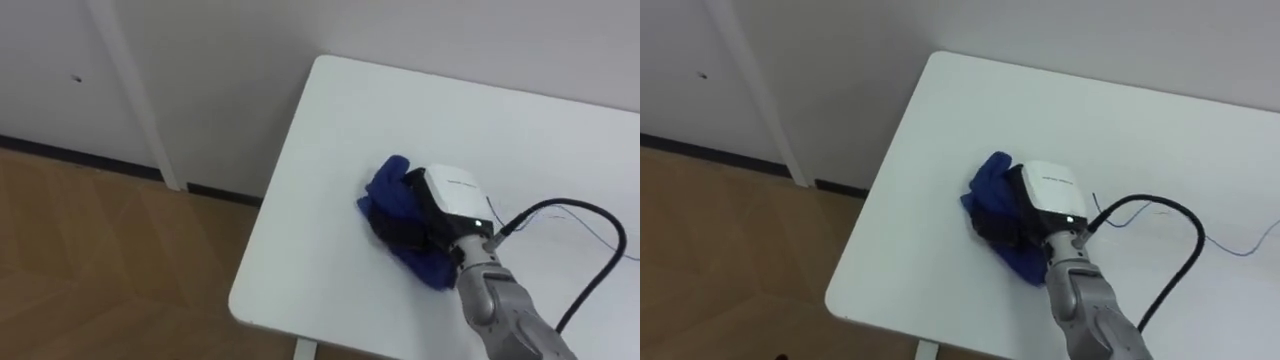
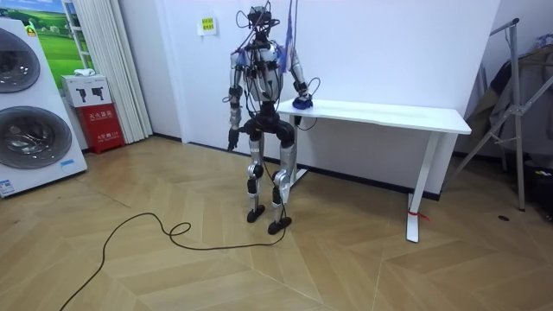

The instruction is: Wipe table

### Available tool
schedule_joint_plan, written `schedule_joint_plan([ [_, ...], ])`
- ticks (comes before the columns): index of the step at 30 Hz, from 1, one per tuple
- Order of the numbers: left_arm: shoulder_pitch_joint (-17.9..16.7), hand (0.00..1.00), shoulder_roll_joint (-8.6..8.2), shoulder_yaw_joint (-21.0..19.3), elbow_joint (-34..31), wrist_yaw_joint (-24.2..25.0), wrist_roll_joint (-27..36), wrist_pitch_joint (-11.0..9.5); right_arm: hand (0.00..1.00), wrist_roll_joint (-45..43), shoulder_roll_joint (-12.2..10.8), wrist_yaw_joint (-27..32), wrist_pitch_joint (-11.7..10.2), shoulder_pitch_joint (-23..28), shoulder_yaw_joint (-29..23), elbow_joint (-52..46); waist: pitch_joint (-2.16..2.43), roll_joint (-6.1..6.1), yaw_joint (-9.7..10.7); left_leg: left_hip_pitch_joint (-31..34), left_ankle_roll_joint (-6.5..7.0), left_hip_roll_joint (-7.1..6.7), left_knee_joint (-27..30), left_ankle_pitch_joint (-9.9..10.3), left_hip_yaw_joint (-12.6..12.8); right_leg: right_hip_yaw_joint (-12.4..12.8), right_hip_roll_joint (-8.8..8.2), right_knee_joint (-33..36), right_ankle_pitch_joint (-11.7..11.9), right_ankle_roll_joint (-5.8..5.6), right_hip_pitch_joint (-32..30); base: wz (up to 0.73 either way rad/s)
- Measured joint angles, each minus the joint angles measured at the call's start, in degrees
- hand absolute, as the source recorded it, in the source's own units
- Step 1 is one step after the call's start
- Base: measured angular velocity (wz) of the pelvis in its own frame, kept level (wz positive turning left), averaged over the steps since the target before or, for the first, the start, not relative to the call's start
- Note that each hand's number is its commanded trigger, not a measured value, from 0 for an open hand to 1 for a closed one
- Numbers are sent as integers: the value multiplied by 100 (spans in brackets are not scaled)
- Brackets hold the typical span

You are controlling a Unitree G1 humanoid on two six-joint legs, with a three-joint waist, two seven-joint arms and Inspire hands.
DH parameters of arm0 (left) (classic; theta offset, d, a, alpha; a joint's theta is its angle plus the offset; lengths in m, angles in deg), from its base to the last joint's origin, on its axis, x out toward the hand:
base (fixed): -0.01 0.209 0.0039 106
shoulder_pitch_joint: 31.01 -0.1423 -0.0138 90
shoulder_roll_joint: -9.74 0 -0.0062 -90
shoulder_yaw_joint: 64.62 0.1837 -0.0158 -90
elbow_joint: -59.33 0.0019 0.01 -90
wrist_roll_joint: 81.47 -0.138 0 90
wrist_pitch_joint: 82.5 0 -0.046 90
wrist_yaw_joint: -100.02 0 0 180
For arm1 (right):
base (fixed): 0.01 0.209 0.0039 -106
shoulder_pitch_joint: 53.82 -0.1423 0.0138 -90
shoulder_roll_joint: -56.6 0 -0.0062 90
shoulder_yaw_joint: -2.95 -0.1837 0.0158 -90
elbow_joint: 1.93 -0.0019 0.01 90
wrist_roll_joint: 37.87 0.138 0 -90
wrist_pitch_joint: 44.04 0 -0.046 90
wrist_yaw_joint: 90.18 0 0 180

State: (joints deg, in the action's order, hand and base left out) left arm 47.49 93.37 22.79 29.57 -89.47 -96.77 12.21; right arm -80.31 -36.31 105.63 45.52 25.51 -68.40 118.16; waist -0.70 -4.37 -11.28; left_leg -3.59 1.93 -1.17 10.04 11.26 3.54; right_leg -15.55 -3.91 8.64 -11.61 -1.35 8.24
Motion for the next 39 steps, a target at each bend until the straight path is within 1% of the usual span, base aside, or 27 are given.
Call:
schedule_joint_plan([
  [2,-70,0,0,-45,-87,0,-27,56,100,244,1,81,-113,-99,-145,289,5,5,20,102,0,-9,45,1,-81,-67,0,3,1,-1,-11,22],
  [4,-169,0,0,-92,-154,21,4,151,100,469,4,220,-190,-327,-505,755,8,37,65,269,1,-27,191,0,-227,-277,-15,5,7,-9,-43,41],
  [5,-183,0,-2,-107,-204,31,3,159,100,479,9,262,-216,-397,-636,918,18,51,80,325,5,-37,235,-2,-255,-325,-20,0,8,-9,-83,44],
  [6,-194,0,2,-119,-273,37,1,159,100,575,63,401,-266,-560,-852,1269,49,81,94,446,12,-49,307,-7,-311,-371,-22,6,9,-11,-144,32],
  [7,-241,0,7,-142,-289,36,2,156,100,720,142,499,-281,-760,-1031,1593,62,93,86,512,18,-57,315,-30,-337,-385,-28,13,9,-10,-197,24],
  [8,-273,0,8,-157,-290,36,7,156,100,782,186,537,-284,-841,-1115,1735,59,116,85,526,18,-60,308,-43,-364,-388,-30,15,11,-11,-215,11],
  [9,-323,0,10,-223,-295,38,10,153,100,926,309,636,-355,-892,-1297,2005,66,154,87,544,19,-67,315,-53,-390,-418,-32,11,16,-13,-217,9],
  [10,-341,0,13,-274,-304,37,8,148,100,980,372,703,-395,-878,-1388,2117,71,166,98,547,19,-71,323,-54,-410,-445,-33,11,16,-13,-205,24],
  [11,-399,0,36,-382,-305,36,10,136,100,1036,490,811,-457,-792,-1572,2234,74,172,174,549,17,-85,329,-55,-470,-515,-33,3,15,-13,-159,27],
  [13,-515,0,51,-609,-326,33,9,119,100,1163,679,955,-505,-588,-1940,2358,86,142,247,535,4,-83,320,-63,-505,-514,-20,0,15,-13,-132,17],
  [15,-609,0,51,-702,-403,38,-3,115,100,1295,777,989,-530,-393,-2241,2410,96,116,368,541,-3,-89,322,-68,-555,-564,-20,3,15,-13,-125,10],
  [18,-670,0,51,-860,-403,35,-7,96,100,1517,852,1096,-578,-147,-2668,2691,108,69,493,425,-3,-92,315,-68,-553,-585,-23,-2,15,-13,-7,2],
  [19,-674,0,53,-863,-404,33,-16,25,100,1536,909,1097,-586,-67,-2756,2795,128,49,518,387,-3,-95,306,-68,-543,-581,-26,-2,15,-13,22,0],
  [20,-672,0,53,-864,-411,33,-26,-17,100,1537,940,1087,-589,6,-2808,2812,143,21,540,376,-3,-96,306,-68,-544,-566,-27,-3,15,-14,34,0],
  [21,-674,0,58,-866,-425,33,-27,-85,100,1550,960,1063,-590,82,-2931,2875,120,16,601,342,-3,-97,303,-68,-544,-547,-28,-6,15,-14,71,0],
  [23,-696,0,67,-877,-419,33,8,-114,100,1570,959,1069,-591,201,-3042,2919,146,-48,648,293,-3,-92,252,-67,-516,-526,-28,-1,14,-14,92,-7],
  [25,-693,0,67,-958,-409,36,9,-145,100,1565,962,1102,-595,421,-3174,2898,139,-108,671,297,-3,-80,216,-66,-512,-515,-21,6,15,-14,98,-10],
  [29,-686,0,76,-1038,-344,65,17,-146,100,1560,966,1184,-595,587,-3256,2878,138,-123,711,288,-4,-75,214,-68,-464,-515,-24,7,15,-15,96,-8],
  [31,-690,0,76,-1034,-341,105,9,-146,100,1513,965,1221,-555,647,-3219,2784,135,-112,692,288,-6,-74,229,-72,-449,-529,-24,10,15,-15,136,-2],
  [32,-696,0,76,-1010,-341,124,10,-146,100,1496,965,1227,-467,652,-3128,2683,131,-103,659,286,-7,-64,230,-73,-420,-517,-22,12,15,-15,132,-11],
  [33,-705,0,76,-965,-340,136,13,-144,100,1430,956,1191,-306,644,-3024,2503,125,-92,609,287,-11,-52,228,-75,-380,-480,-16,16,15,-14,104,-19],
  [34,-705,0,62,-963,-339,149,10,-142,100,1308,956,1185,-220,614,-2970,2443,123,-84,575,287,-15,-47,222,-78,-369,-466,-17,25,15,-14,81,-34],
  [35,-680,0,52,-932,-287,174,23,-141,100,1152,965,1147,-17,597,-2824,2229,106,-62,465,258,-19,-45,207,-80,-283,-464,-16,27,23,-1,66,-43],
  [36,-624,0,56,-853,-267,196,12,-116,100,948,941,1061,236,566,-2570,1912,100,-56,374,211,-29,-24,164,-86,-190,-456,-13,38,30,11,48,-57],
  [37,-575,0,58,-778,-254,243,-12,-102,100,733,902,875,449,490,-2148,1509,93,-43,243,214,-45,52,143,-94,-87,-405,2,116,38,25,-44,-52],
  [38,-550,0,62,-731,-207,250,-9,-102,100,585,853,771,521,372,-1908,1373,79,-37,181,218,-58,50,129,-102,-35,-384,16,139,54,51,-95,-45],
  [39,-394,0,75,-652,-25,281,-3,-96,100,253,712,573,574,25,-1457,1202,32,-44,95,250,-82,75,131,-118,8,-348,42,141,77,89,-151,-28],
])
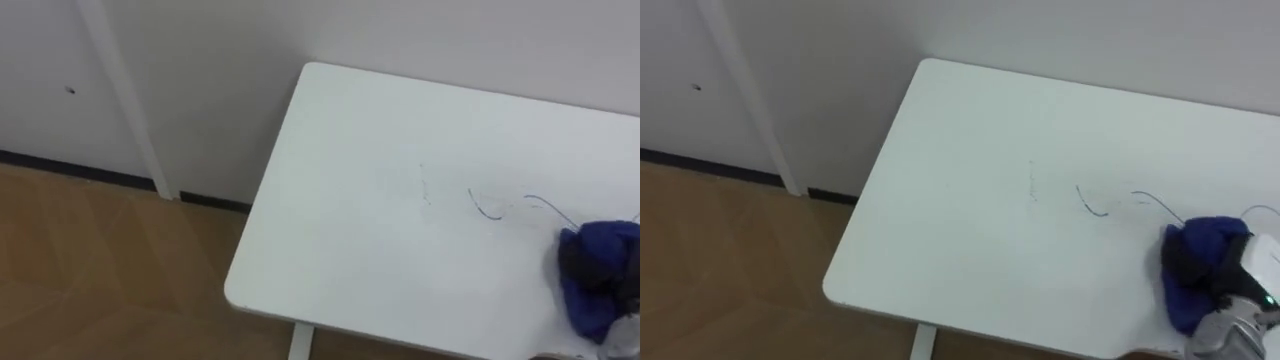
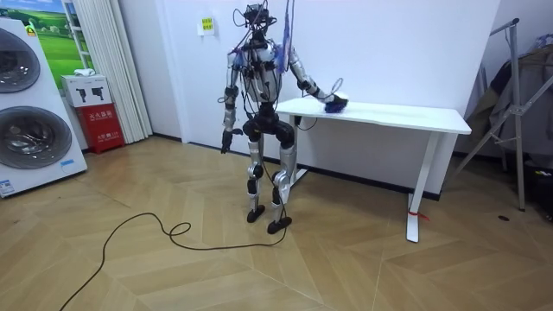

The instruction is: Wipe table

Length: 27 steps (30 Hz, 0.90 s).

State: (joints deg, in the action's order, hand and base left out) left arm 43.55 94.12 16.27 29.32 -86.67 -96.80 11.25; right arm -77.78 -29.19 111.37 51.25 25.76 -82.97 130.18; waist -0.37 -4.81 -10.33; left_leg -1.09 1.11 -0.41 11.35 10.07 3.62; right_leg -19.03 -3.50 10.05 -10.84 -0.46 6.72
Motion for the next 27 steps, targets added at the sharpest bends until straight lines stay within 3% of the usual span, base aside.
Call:
schedule_joint_plan([
  [3,343,0,-9,171,137,110,5,82,100,-535,-320,-491,-61,-905,993,-310,-57,-13,-295,125,-35,81,19,-29,22,15,44,-8,44,72,-177,-6],
  [5,361,0,-16,268,30,115,3,132,100,-537,-372,-650,-159,-1317,1310,-231,-72,12,-461,168,-24,61,37,-69,-43,-38,41,-56,46,74,-178,39],
  [9,120,0,24,259,-88,91,20,139,100,-268,-365,-720,-254,-1282,1231,238,-59,6,-580,142,8,-61,0,-115,-492,-287,-51,-57,42,56,8,64],
  [12,-133,0,25,232,-74,104,-5,153,100,-25,-309,-593,-664,-946,814,384,-37,-25,-496,139,22,-150,-4,-123,-570,-421,-117,-150,23,8,112,30],
  [16,-166,0,49,90,-40,117,18,126,100,379,-307,-340,-946,-607,434,567,-28,20,-357,108,25,-202,8,-125,-575,-475,-156,-153,6,-40,189,13],
  [19,-121,0,72,68,-104,111,16,74,100,619,-300,-275,-1057,-477,139,714,-3,38,-177,112,93,-222,6,-113,-521,-469,-166,-135,-31,-102,206,12],
  [22,-76,0,68,-115,-89,50,3,35,100,881,-212,-80,-1187,-72,-242,916,116,87,-29,44,134,-232,6,-94,-447,-471,-175,-131,-27,-126,286,-5],
  [27,-88,0,23,-449,-101,-63,-15,49,100,871,-143,333,-1218,519,-1118,1106,145,121,269,13,179,-245,123,-46,-473,-506,-190,-134,-20,-167,429,-1],
])
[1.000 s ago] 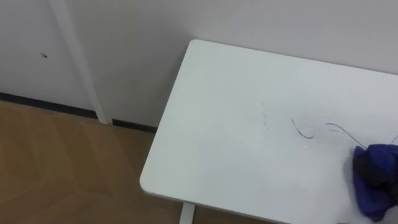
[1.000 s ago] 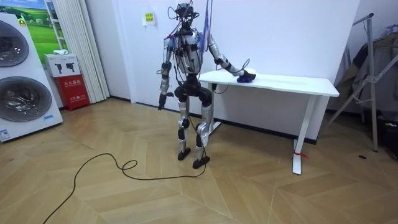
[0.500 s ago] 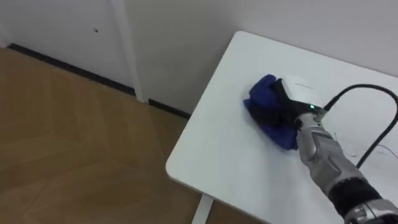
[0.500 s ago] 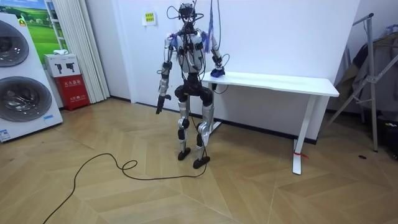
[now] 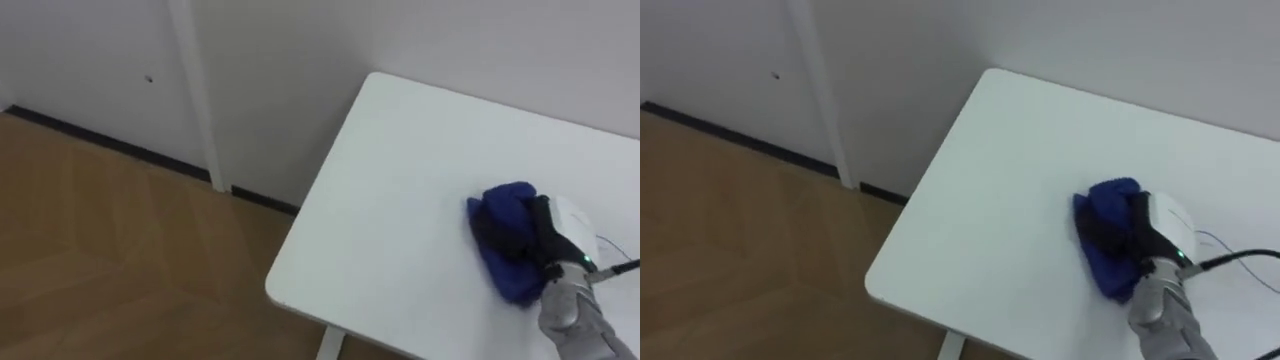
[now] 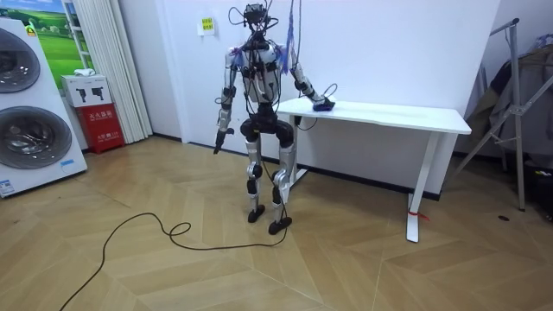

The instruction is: Wipe table

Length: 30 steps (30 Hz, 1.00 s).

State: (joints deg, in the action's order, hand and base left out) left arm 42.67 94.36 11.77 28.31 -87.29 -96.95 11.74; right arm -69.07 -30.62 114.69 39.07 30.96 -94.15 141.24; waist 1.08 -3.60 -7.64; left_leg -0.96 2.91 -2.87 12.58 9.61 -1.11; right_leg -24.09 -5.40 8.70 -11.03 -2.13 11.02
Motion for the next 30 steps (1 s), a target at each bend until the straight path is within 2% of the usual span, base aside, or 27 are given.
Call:
schedule_joint_plan([
  [2,3,0,0,22,-5,-26,11,1,100,105,74,133,3,199,-99,4,11,19,27,10,2,-1,54,10,-1,0,0,9,-1,-4,18,-6],
  [5,-15,0,-82,69,-4,-218,11,3,100,144,79,227,158,132,-75,12,8,35,12,30,-18,7,74,-6,24,31,4,15,0,-3,-5,-12],
  [7,43,0,-115,241,-3,-219,9,44,100,154,60,224,418,-24,16,0,-1,66,-66,23,-43,33,94,-6,60,83,16,49,4,6,-41,-16],
  [9,66,0,-132,413,7,-189,23,117,100,119,-12,16,987,-452,288,-164,-25,93,-260,72,-79,123,89,-26,265,294,51,114,5,70,-240,-47],
  [10,73,0,-130,425,7,-177,24,166,100,82,-50,-78,1150,-562,435,-284,-37,62,-311,109,-92,133,74,-44,286,336,57,137,2,103,-319,-65],
  [11,121,0,-131,440,19,-142,10,228,100,-104,-122,-290,1432,-783,854,-692,-32,50,-447,187,-105,128,42,-89,323,450,56,223,5,156,-499,-54],
  [12,146,0,-97,504,57,-88,9,283,100,-335,-220,-444,1536,-1092,1404,-1059,-90,28,-554,249,-116,177,-11,-163,376,504,103,215,44,221,-595,-42],
  [13,184,0,-90,508,64,-67,10,295,100,-441,-276,-523,1539,-1316,1622,-1154,-131,16,-589,263,-129,198,-24,-183,379,503,144,209,59,245,-623,-12],
  [14,247,0,-83,504,63,-41,11,300,100,-741,-374,-718,1496,-1787,2081,-1199,-177,-17,-709,283,-166,219,-76,-224,372,503,168,197,72,281,-717,13],
  [15,318,0,-84,506,47,-33,6,298,100,-958,-422,-875,1367,-2209,2298,-1154,-219,-66,-838,285,-193,218,-125,-275,345,493,189,175,65,298,-738,31],
  [16,327,0,-84,538,5,-21,9,301,100,-1088,-424,-955,1273,-2525,2381,-1092,-224,-74,-1021,343,-206,218,-153,-295,290,458,203,94,60,304,-745,36],
  [18,220,0,-83,621,-100,32,29,338,100,-1039,-423,-995,1244,-2836,2383,-1075,-203,-134,-1189,361,-215,215,-195,-326,147,320,171,59,50,289,-704,40],
  [20,69,0,-79,625,-105,52,44,420,100,-899,-353,-993,1180,-2940,2369,-886,-197,-148,-1189,363,-212,165,-196,-322,-42,105,155,-4,52,271,-581,58],
  [22,-11,0,-82,608,-102,63,60,448,100,-888,-170,-1001,1169,-2794,2360,-654,-196,-150,-1174,366,-210,119,-195,-321,-223,7,141,-1,54,266,-511,58],
  [24,-87,0,-72,515,-60,65,76,414,100,-708,64,-1008,1048,-2270,2181,-226,-193,-160,-1164,376,-205,87,-193,-319,-287,-37,125,16,61,253,-468,38],
  [25,-84,0,-69,478,-28,65,87,396,100,-538,83,-992,979,-2107,2014,-70,-193,-160,-1152,374,-205,77,-193,-319,-287,-35,117,15,60,251,-456,15],
  [26,-102,0,-69,406,43,68,90,376,100,-176,79,-849,738,-1815,1629,-109,-188,-150,-1096,374,-204,52,-189,-320,-281,-28,90,10,47,230,-451,0],
  [27,-94,0,-67,253,93,79,114,358,100,-40,102,-823,610,-1741,1396,-41,-187,-150,-962,374,-204,21,-184,-320,-247,-44,53,5,11,171,-447,-5],
  [30,-45,0,-17,125,109,69,128,291,100,264,232,-694,496,-1521,906,230,-175,-98,-712,374,-162,16,-184,-293,-193,-28,45,1,2,156,-444,-1],
])
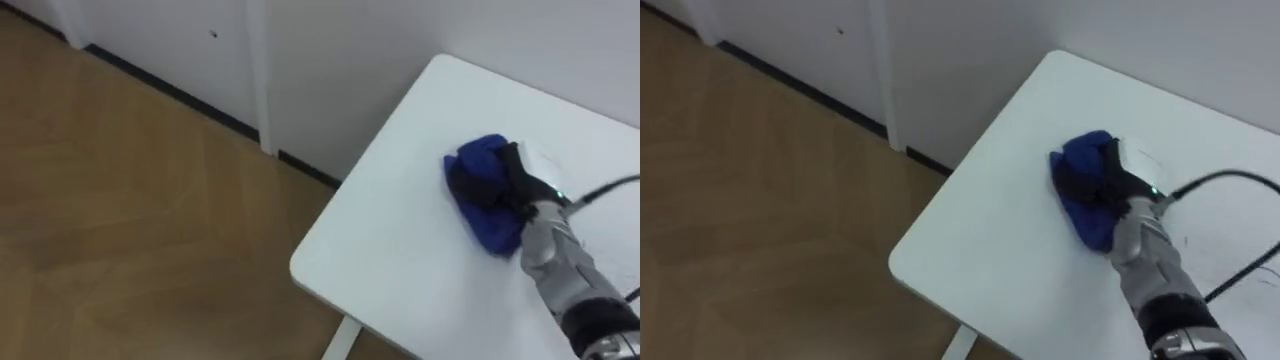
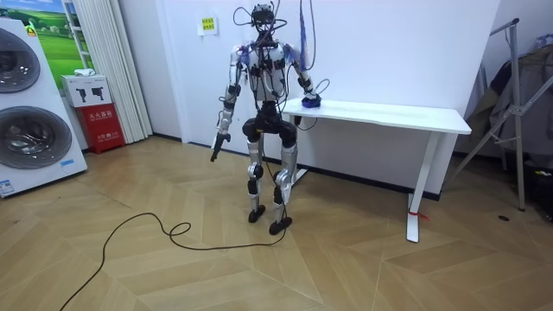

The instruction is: Wipe table

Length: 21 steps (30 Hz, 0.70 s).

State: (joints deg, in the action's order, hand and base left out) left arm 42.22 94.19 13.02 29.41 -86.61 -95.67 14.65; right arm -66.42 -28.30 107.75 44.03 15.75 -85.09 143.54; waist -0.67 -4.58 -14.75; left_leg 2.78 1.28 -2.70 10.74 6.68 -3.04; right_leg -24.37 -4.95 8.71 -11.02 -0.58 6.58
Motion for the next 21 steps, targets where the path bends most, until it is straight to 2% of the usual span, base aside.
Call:
schedule_joint_plan([
  [1,12,0,3,0,0,-3,7,-26,100,39,27,27,-3,28,-41,31,-1,41,54,1,24,5,1,16,14,4,6,-2,-1,-2,-1,-11],
  [4,96,0,-1,15,-44,-2,9,-87,100,94,119,74,-4,284,-195,122,124,114,238,-5,77,1,11,54,120,18,10,8,-9,-36,-6,-14],
  [8,138,0,-18,104,-160,-27,16,-119,100,131,105,149,13,359,-136,170,131,181,340,-48,102,-2,98,97,146,32,-1,17,0,-56,101,-10],
  [10,223,0,-15,332,-199,-85,50,-121,100,189,76,203,116,249,-6,215,113,220,315,-45,100,9,116,104,166,67,1,49,2,-56,72,-20],
  [11,287,0,-34,492,-195,-106,112,-117,100,191,32,212,270,112,85,222,106,263,254,-42,96,40,122,102,242,111,-2,119,7,-48,8,-35],
  [13,396,0,-58,714,-183,-153,115,-123,100,157,-148,196,585,-211,227,242,101,280,11,13,42,144,104,94,477,292,30,223,41,11,-196,-60],
  [14,443,0,-61,721,-152,-154,115,-124,100,148,-164,194,655,-309,348,241,100,277,-87,45,30,186,98,85,566,348,47,245,58,40,-269,-72],
  [15,557,0,-59,760,-100,-154,117,-117,100,129,-246,133,754,-615,615,237,77,253,-196,129,26,253,102,55,715,383,56,269,94,98,-414,-62],
  [16,602,0,-46,817,-88,-148,118,-116,100,114,-354,21,775,-958,856,238,29,261,-233,257,-4,295,115,25,765,386,72,277,124,145,-559,-42],
  [17,646,0,-40,839,-93,-132,118,-121,100,110,-389,-26,774,-1127,1002,238,4,230,-256,304,-15,294,120,2,764,382,92,272,138,167,-606,-10],
  [18,715,0,-25,892,-98,-107,119,-141,100,99,-448,-124,756,-1427,1226,242,-53,230,-348,402,-37,306,108,-43,753,370,111,265,151,196,-739,6],
  [19,732,0,-22,921,-100,-78,122,-173,100,80,-498,-167,669,-1665,1272,264,-76,229,-476,487,-56,321,105,-85,741,366,122,231,156,222,-879,6],
  [21,698,0,-3,924,-14,-47,126,-171,100,98,-496,-168,610,-1867,1289,295,-83,229,-658,583,-75,320,92,-112,700,353,147,193,163,234,-945,13],
])
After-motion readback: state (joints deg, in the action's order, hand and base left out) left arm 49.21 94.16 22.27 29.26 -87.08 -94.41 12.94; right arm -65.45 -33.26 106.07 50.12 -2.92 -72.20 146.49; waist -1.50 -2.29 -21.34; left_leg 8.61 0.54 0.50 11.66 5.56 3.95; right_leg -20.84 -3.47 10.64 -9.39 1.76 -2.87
